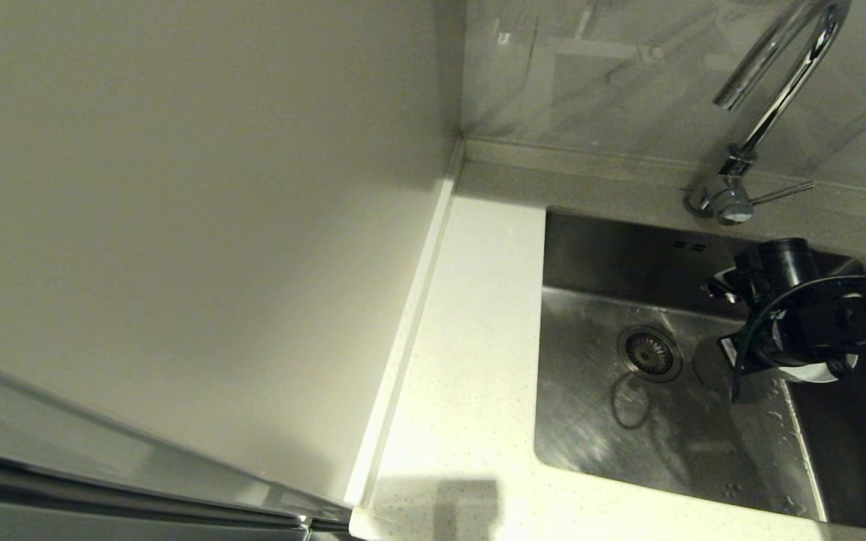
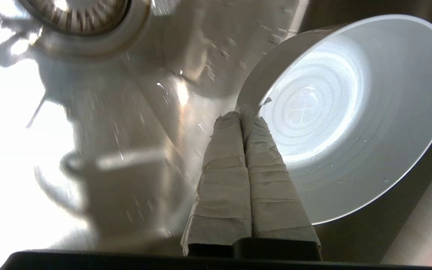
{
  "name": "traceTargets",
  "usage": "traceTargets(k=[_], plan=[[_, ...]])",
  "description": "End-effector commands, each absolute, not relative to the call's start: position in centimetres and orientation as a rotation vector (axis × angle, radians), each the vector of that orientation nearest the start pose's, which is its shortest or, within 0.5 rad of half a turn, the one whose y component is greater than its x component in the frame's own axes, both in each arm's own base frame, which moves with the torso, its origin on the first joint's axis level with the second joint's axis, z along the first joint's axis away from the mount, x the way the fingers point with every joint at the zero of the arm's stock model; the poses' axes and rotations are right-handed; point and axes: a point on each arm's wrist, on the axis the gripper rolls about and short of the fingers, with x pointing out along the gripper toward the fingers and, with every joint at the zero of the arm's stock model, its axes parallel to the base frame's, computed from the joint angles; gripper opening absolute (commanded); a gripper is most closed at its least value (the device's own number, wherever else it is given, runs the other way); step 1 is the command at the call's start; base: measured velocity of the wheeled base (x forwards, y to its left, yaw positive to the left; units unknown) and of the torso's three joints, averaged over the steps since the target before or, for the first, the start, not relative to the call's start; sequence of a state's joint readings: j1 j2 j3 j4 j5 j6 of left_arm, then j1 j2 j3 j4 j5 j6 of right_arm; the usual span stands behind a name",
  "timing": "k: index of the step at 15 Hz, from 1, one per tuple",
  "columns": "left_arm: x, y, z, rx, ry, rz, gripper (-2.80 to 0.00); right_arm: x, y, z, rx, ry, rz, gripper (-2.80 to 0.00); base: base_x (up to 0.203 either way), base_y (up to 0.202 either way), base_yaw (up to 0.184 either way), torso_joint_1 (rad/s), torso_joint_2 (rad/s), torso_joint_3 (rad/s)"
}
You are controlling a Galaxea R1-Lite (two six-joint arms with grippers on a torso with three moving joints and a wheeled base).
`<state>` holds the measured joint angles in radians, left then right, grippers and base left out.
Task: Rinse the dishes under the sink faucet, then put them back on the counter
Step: Put a bowl back to the table from the sink
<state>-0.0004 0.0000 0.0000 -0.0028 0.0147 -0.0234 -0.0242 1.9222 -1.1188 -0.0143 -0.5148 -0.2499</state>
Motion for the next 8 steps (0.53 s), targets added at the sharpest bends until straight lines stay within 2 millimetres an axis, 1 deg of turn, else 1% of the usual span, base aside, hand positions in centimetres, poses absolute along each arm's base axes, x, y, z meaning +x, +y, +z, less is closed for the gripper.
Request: traceTargets(k=[1, 3, 4, 6, 8], plan=[[-2.3, 0.0, 7.6, -0.025, -0.008, 0.015, -2.8, 31.0, -1.5, 17.9, -0.443, 0.739, -0.433, -2.8, 0.0, 0.0, 0.0, 0.0, 0.0, 0.0], [-2.3, 0.0, 7.6, -0.025, -0.006, 0.014, -2.8, 28.1, -2.0, 20.9, -0.486, 0.671, -0.501, -2.8, 0.0, 0.0, 0.0, 0.0, 0.0, 0.0], [-2.3, 0.0, 7.6, -0.025, -0.007, 0.015, -2.8, 26.7, -2.6, 22.2, -0.5, 0.651, -0.549, -2.8, 0.0, 0.0, 0.0, 0.0, 0.0, 0.0], [-2.3, 0.0, 7.6, -0.025, -0.006, 0.015, -2.8, 23.9, -5.4, 23.5, -0.501, 0.704, -0.678, -2.8, 0.0, 0.0, 0.0, 0.0, 0.0, 0.0], [-2.3, 0.0, 7.6, -0.023, -0.006, 0.015, -2.8, 21.6, -8.2, 24.0, -0.477, 0.787, -0.793, -2.8, 0.0, 0.0, 0.0, 0.0, 0.0, 0.0]])
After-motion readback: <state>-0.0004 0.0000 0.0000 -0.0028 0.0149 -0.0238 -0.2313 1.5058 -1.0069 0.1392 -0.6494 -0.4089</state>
